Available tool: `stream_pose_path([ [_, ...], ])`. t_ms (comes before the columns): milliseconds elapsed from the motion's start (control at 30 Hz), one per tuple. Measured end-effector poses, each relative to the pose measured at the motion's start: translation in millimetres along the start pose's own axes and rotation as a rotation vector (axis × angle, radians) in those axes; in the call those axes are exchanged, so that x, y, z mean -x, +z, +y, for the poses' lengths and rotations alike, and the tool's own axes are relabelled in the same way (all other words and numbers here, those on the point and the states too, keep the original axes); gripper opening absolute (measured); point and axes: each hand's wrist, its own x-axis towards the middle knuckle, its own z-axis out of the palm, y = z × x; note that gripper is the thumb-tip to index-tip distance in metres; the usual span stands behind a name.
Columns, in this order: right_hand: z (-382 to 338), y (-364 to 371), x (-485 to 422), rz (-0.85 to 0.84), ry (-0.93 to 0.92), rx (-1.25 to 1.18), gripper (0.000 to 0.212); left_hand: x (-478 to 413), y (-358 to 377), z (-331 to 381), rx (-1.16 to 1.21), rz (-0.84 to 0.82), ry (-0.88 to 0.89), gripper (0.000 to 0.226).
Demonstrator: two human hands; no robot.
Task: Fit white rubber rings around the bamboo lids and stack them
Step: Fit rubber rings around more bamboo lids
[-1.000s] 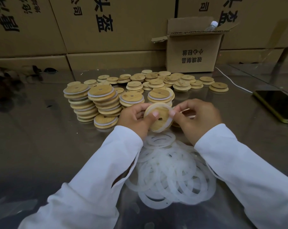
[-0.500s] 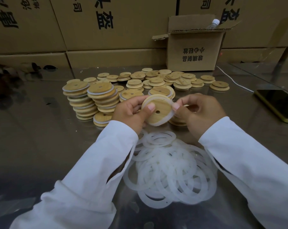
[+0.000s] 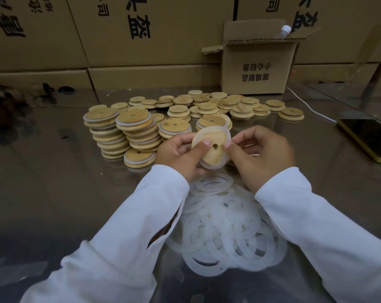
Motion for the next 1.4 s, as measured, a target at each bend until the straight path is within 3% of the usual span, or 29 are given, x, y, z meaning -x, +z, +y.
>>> stream_pose_path([
  [200,3.2,-2.0,-3.6,-0.021,0.101,-0.082,0.017,-2.9,-2.2,-1.9,0.024,-0.058,-0.03,0.016],
  [367,2.6,-4.2,-6.4,-0.067,0.147,-0.076,0.019,-2.3,-5.0,-1.7,-0.098,-0.034,0.078,0.025],
  [767,2.8,-4.5,-11.1,-0.112,0.183,-0.075,0.03,-5.7,-10.9,3.6,-0.187,-0.06,0.117,0.022],
  [933,0.2,-4.7,-10.6,-0.122,0.166,-0.061,0.027,-8.1,-13.6,3.1,-0.102,-0.076,0.066,0.023],
  [1100,2.0,-2.3,-6.5,-0.134,0.244,-0.122,0.018,-4.6,-8.3,0.5,-0.168,-0.016,0.09,0.021],
  [1400,4.7,4.1,-0.7,-0.01,0.246,-0.121,0.009,-1.6,1.4,-1.1,-0.052,0.081,0.031,0.02],
])
